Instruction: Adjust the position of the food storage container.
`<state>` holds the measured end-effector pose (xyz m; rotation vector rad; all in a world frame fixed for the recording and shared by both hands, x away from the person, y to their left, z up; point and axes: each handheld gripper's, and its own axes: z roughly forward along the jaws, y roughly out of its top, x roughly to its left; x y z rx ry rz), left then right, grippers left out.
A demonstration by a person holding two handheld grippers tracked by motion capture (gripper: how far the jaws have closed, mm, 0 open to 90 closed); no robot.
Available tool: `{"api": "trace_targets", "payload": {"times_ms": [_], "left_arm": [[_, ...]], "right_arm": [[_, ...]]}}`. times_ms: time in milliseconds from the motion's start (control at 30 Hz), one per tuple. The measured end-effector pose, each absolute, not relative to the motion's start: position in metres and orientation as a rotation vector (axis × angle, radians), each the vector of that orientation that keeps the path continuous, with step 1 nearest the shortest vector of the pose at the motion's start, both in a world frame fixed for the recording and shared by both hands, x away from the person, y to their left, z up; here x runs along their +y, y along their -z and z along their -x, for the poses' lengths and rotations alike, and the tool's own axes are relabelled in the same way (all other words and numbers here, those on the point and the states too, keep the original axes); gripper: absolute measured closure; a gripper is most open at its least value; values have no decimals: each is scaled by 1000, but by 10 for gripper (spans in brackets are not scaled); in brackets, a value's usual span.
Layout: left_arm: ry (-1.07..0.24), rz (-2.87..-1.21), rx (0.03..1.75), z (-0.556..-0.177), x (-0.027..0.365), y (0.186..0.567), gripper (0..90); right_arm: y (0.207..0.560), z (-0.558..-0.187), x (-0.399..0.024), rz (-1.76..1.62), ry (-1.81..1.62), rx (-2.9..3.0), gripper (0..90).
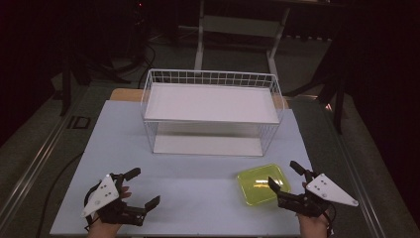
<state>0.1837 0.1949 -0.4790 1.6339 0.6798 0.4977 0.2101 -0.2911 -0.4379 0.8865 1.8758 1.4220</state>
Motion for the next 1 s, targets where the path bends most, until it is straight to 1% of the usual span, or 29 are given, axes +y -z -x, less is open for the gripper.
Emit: {"api": "trace_targets", "payload": {"times_ms": [267, 467, 533, 600, 667, 700, 833, 867, 900, 933, 967, 1000], "left_arm": [[-495, -1654, 663, -185, 191, 481, 2], [-495, -1650, 666, -185, 192, 481, 2], [-497, -1650, 665, -185, 192, 481, 1], [-496, -1657, 660, -185, 191, 482, 1], [-495, -1663, 660, -185, 190, 482, 1], [-498, -1665, 656, -185, 190, 482, 1], [-492, -1661, 659, -186, 190, 482, 1], [-489, -1662, 661, -186, 190, 483, 1], [-489, -1662, 661, -186, 190, 483, 1], [-488, -1664, 660, -186, 190, 483, 1], [-489, -1664, 660, -186, 190, 483, 1], [-491, -1664, 660, -186, 190, 482, 1]], "right_arm": [[435, -212, -288, -886, -1472, 1935, 129], [431, -223, -285, -947, -1492, 1983, 134], [430, -227, -286, -945, -1449, 1987, 144], [429, -231, -289, -939, -1429, 1999, 265], [431, -237, -293, -946, -1416, 2015, 289], [432, -240, -295, -951, -1401, 2026, 342], [439, -251, -305, -993, -1345, 2036, 416], [441, -254, -308, -1007, -1334, 2032, 454], [443, -257, -311, -1016, -1331, 2030, 460], [445, -260, -314, -1027, -1327, 2033, 486], [447, -262, -316, -1035, -1312, 2039, 531], [449, -264, -318, -1037, -1287, 2045, 531]]}}
